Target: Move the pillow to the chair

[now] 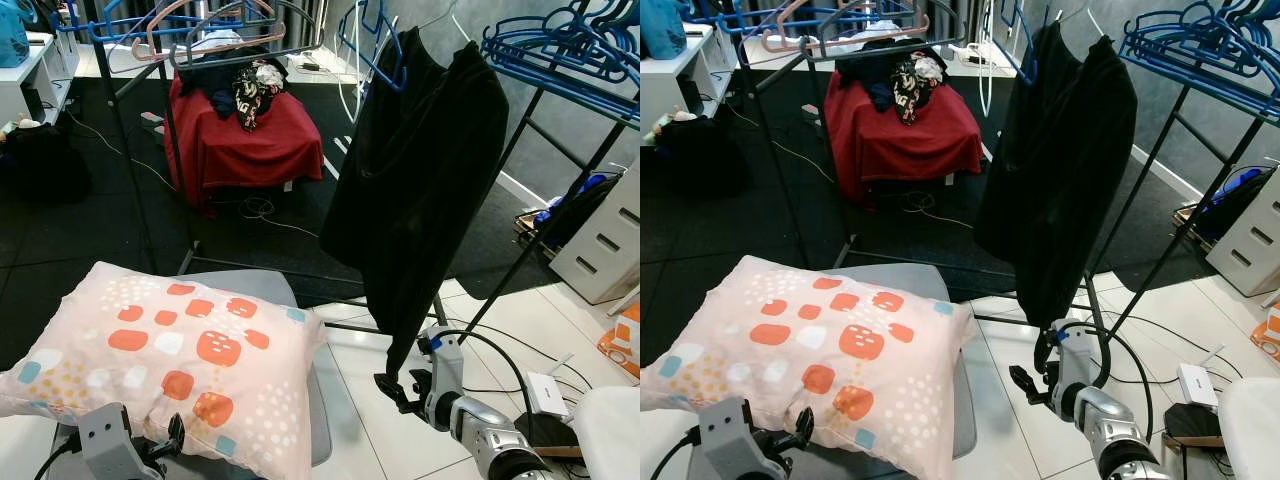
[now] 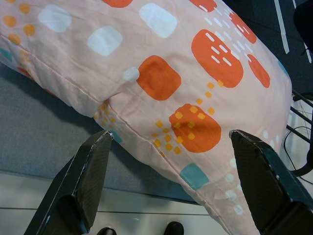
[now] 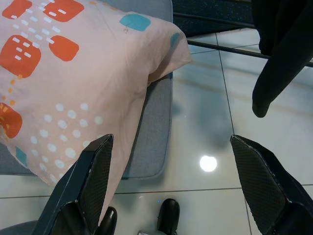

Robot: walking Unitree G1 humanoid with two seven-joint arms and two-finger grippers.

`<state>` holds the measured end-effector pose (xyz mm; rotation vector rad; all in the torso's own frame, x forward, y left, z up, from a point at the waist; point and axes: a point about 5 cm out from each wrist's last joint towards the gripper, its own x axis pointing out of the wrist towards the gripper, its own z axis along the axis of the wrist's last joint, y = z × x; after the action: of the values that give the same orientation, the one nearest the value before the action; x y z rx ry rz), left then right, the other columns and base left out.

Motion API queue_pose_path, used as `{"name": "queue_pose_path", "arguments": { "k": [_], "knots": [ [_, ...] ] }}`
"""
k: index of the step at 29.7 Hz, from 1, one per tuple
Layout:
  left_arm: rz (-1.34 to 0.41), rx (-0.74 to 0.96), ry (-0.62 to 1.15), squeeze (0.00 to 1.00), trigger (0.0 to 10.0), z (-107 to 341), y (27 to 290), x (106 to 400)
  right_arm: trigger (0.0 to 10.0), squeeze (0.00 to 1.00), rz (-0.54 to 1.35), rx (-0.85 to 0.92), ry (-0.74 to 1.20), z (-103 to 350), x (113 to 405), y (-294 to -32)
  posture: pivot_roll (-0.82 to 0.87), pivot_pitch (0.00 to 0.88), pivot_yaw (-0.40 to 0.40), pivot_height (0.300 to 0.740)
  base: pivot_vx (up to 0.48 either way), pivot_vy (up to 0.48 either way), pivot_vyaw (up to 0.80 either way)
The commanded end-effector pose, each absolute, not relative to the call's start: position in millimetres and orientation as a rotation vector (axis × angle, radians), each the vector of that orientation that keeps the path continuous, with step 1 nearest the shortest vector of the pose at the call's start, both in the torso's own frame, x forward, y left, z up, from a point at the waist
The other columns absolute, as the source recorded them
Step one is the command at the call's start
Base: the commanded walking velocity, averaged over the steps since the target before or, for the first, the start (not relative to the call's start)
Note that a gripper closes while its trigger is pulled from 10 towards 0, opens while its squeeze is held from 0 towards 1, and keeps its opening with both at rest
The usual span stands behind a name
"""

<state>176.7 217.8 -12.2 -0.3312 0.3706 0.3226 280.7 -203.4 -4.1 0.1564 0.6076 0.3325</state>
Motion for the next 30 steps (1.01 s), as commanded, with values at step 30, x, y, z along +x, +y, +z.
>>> {"name": "queue_pose_path", "arguments": {
  "k": [30],
  "knots": [
    [0.310, -0.328, 0.369, 0.00, 10.0, -10.3, 215.5, 176.1, 10.0, 0.00, 0.321, 0.157, 0.599, -2.1, 281.9, -205.8, 0.02, 0.029, -0.117, 0.740, 0.000, 0.000, 0.00]
  ]
}}
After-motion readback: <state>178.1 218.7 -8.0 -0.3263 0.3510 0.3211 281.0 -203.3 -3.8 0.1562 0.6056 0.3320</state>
